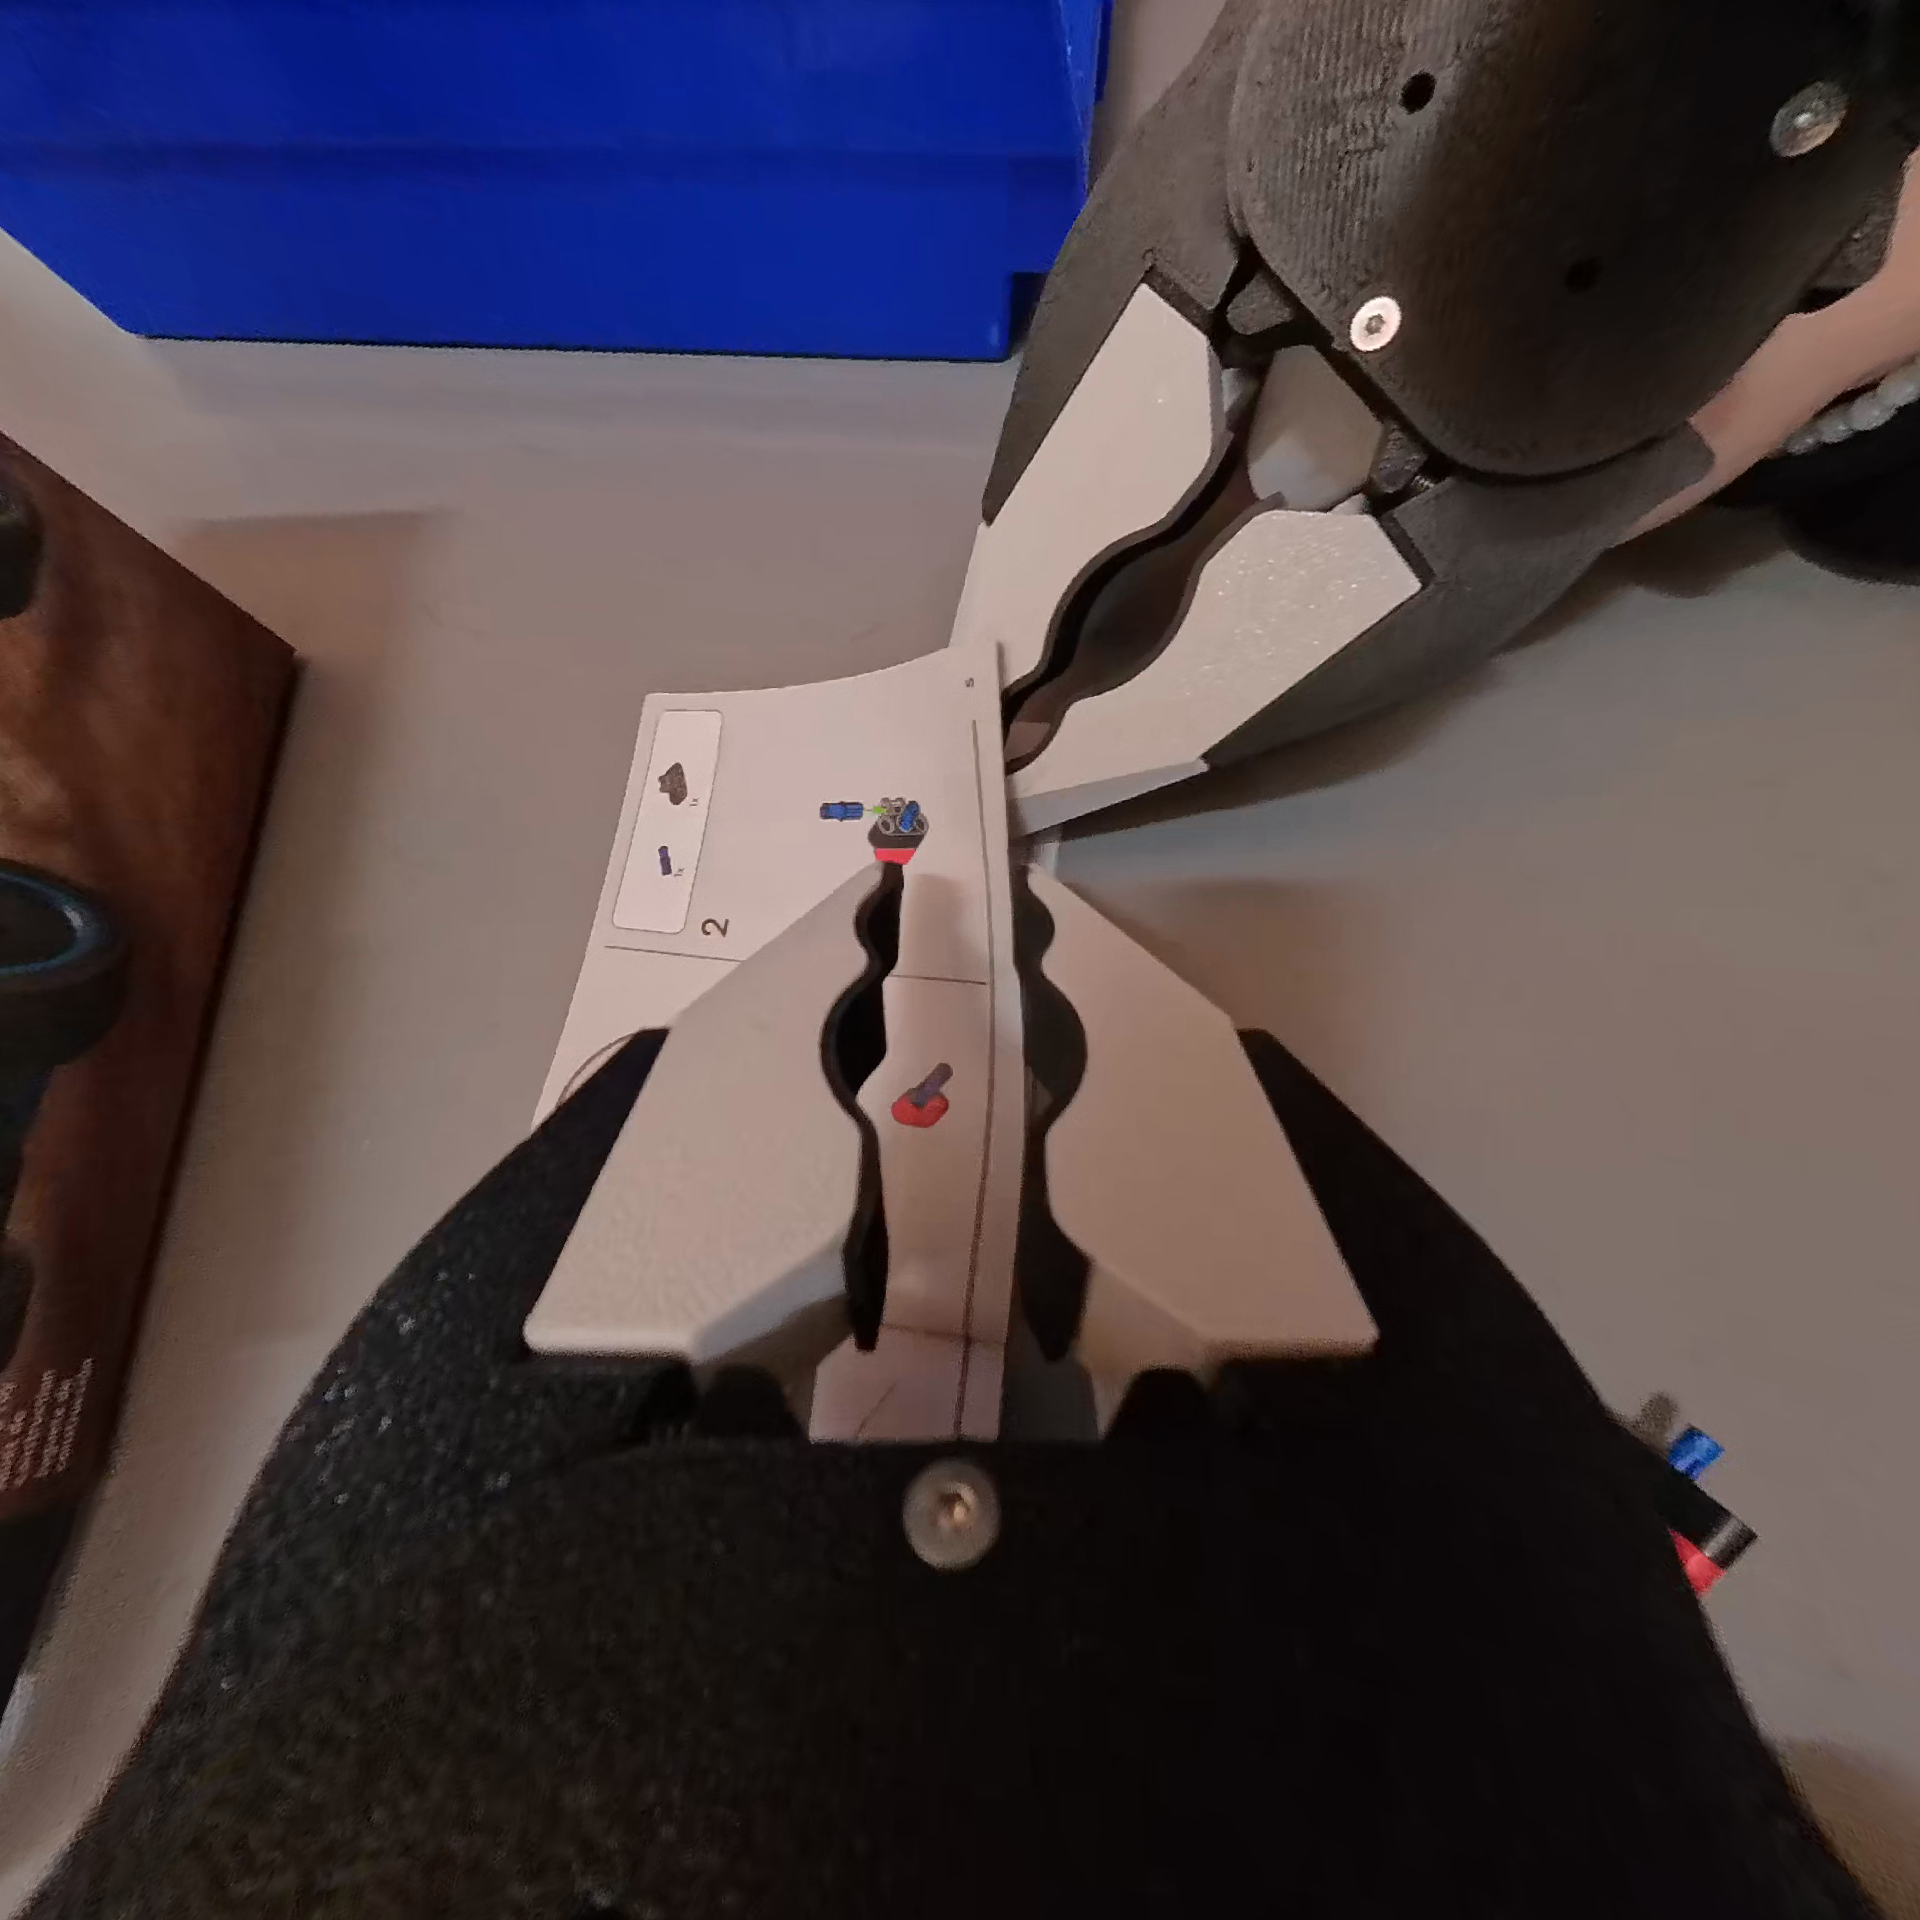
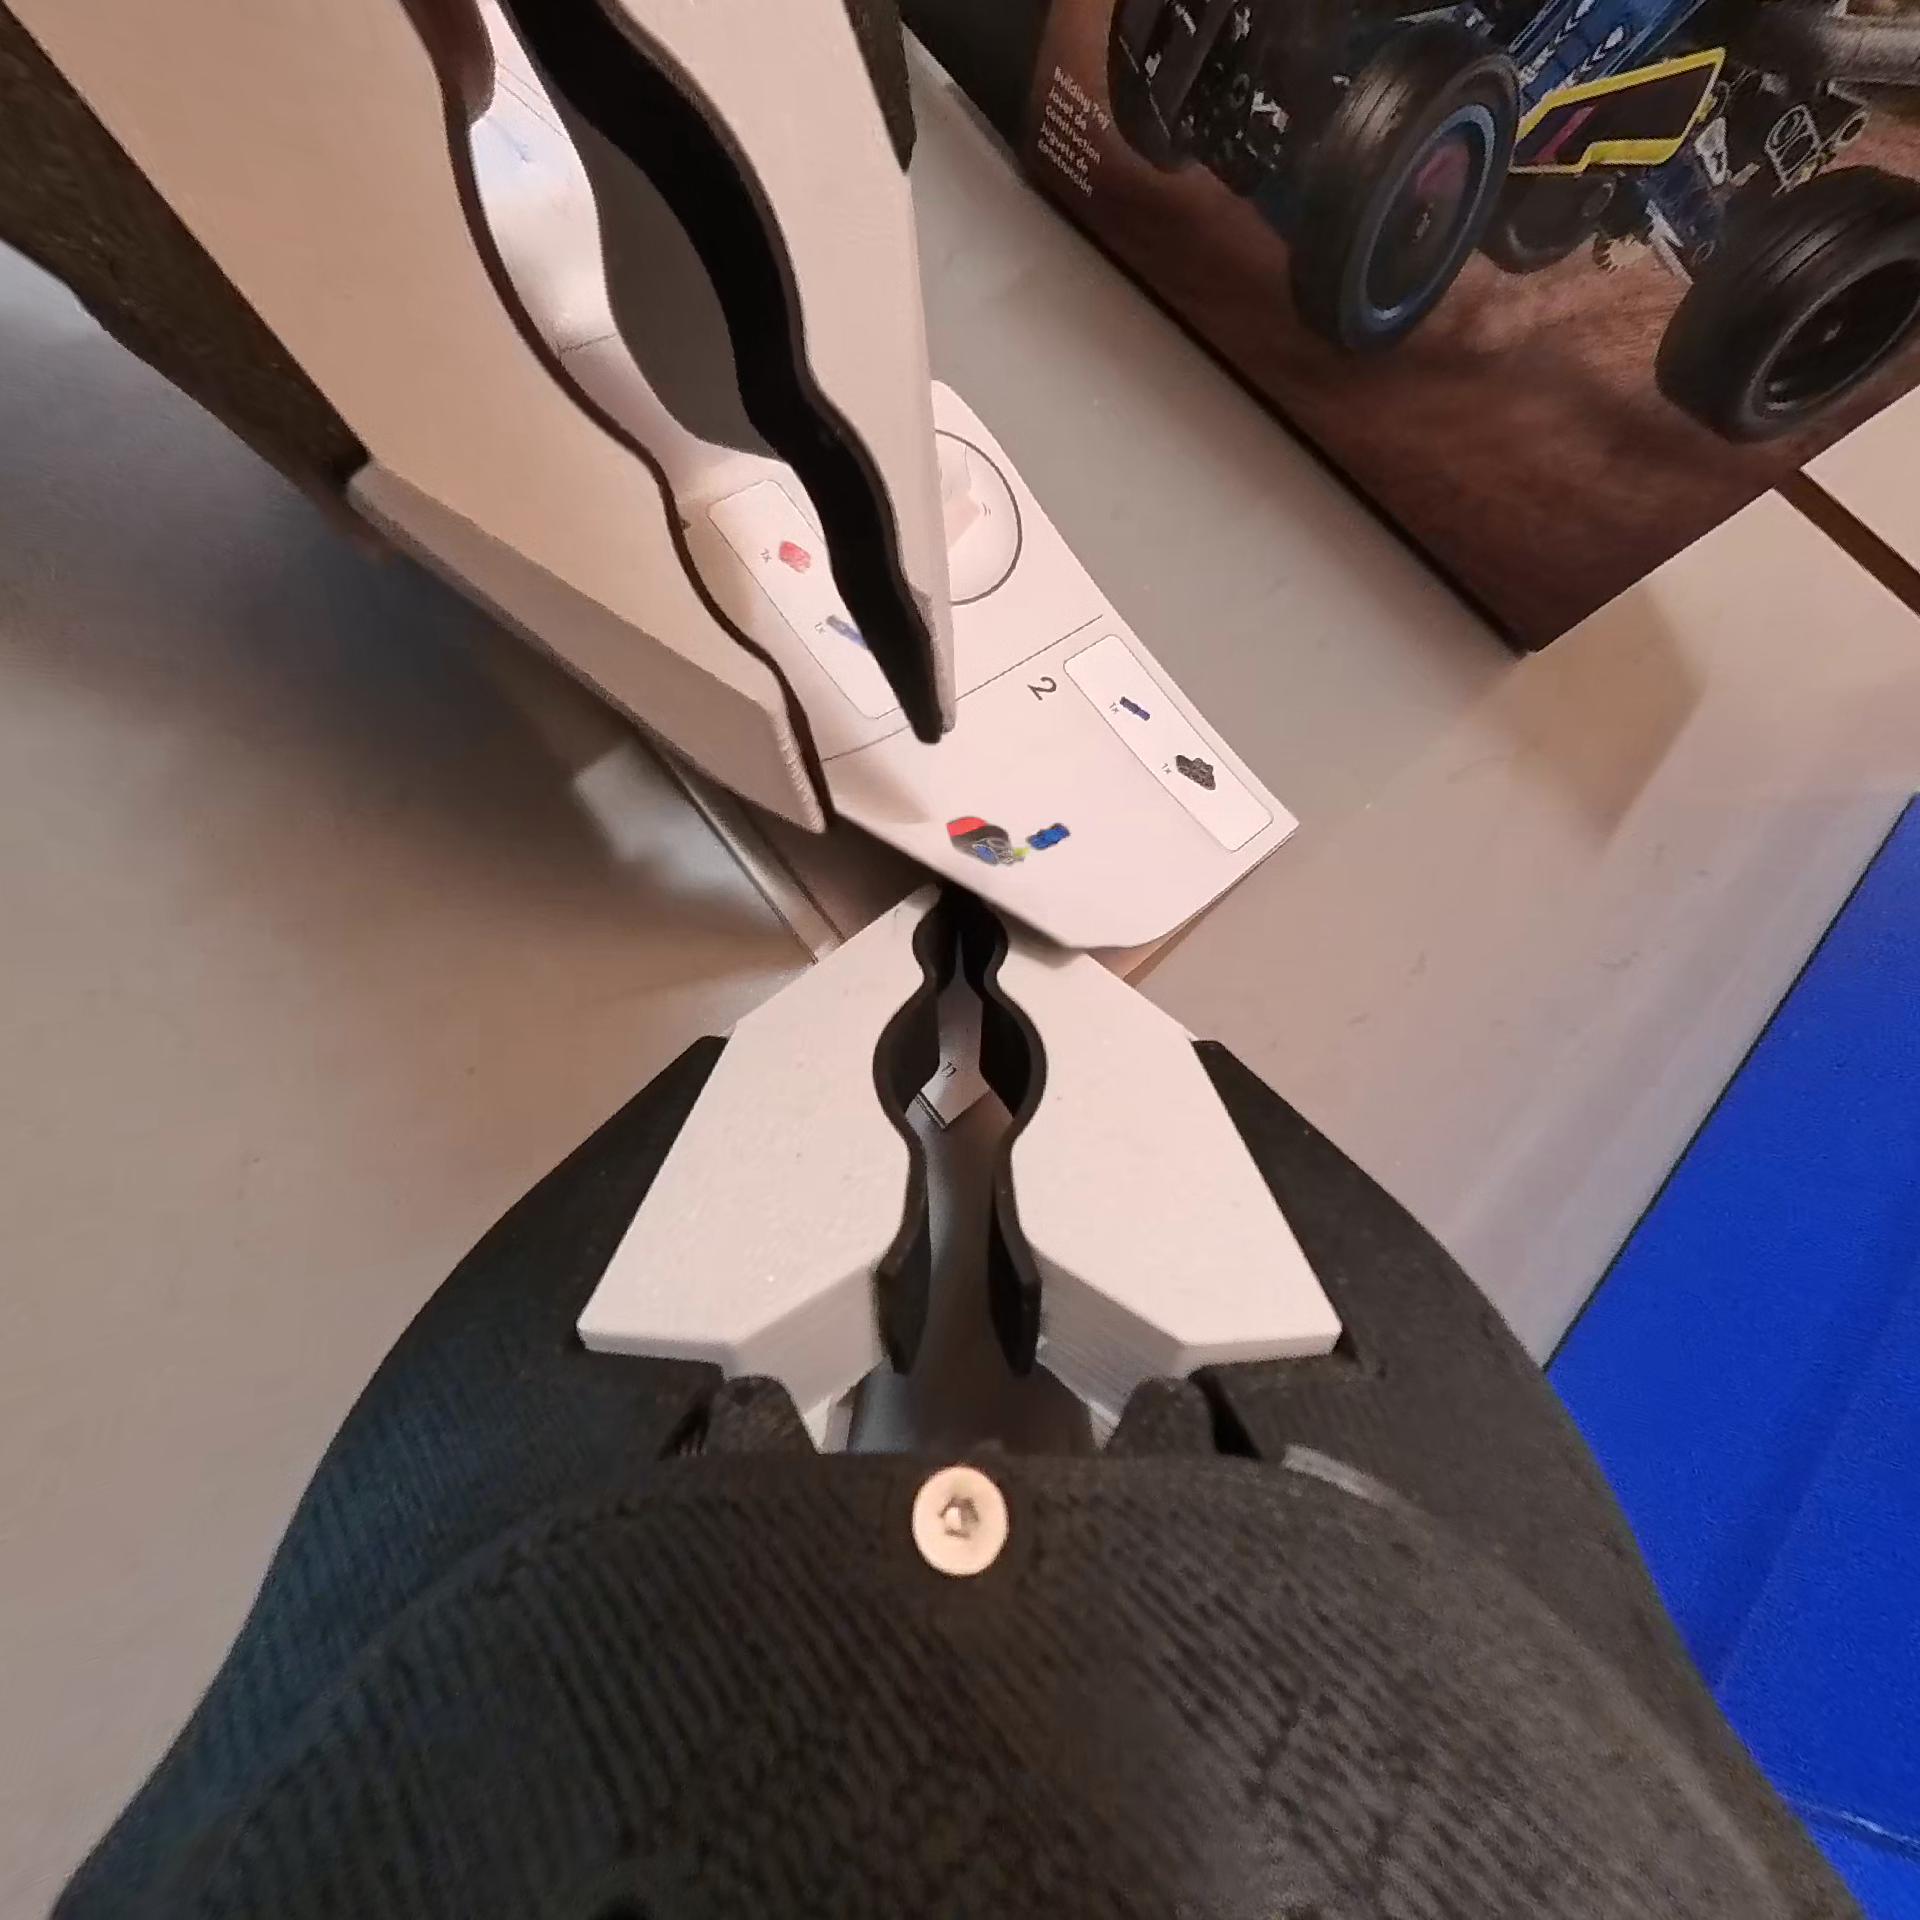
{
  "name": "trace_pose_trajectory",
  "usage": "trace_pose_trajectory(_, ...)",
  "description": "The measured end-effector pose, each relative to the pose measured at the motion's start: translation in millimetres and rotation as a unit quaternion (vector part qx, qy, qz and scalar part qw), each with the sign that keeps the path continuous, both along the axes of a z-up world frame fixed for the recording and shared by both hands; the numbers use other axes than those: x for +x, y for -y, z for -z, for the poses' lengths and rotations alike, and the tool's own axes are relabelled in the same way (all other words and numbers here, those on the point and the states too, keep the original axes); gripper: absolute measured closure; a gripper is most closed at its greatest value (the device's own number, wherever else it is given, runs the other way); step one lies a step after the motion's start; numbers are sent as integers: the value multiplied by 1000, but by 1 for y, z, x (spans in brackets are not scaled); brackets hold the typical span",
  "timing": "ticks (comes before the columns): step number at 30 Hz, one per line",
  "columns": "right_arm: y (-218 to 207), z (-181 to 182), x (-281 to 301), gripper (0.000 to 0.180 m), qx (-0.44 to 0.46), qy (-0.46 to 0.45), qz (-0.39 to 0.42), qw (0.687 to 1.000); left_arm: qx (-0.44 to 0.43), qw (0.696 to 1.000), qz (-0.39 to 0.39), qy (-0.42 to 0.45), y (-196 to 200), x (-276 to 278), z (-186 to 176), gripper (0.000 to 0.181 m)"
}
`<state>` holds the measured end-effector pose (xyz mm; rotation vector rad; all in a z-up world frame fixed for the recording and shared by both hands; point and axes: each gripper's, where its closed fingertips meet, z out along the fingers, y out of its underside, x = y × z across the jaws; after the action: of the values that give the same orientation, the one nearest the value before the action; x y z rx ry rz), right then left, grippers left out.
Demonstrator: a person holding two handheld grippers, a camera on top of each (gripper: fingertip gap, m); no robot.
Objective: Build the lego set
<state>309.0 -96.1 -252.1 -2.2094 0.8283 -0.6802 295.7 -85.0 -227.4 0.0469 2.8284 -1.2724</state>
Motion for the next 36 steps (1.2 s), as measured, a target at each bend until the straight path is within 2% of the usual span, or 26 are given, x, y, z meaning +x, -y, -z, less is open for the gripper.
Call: trace_pose_trajectory(36,0,0,0,180,-2,1,0,1000,-21,1000,-1,-18,4,-2,-4,162)
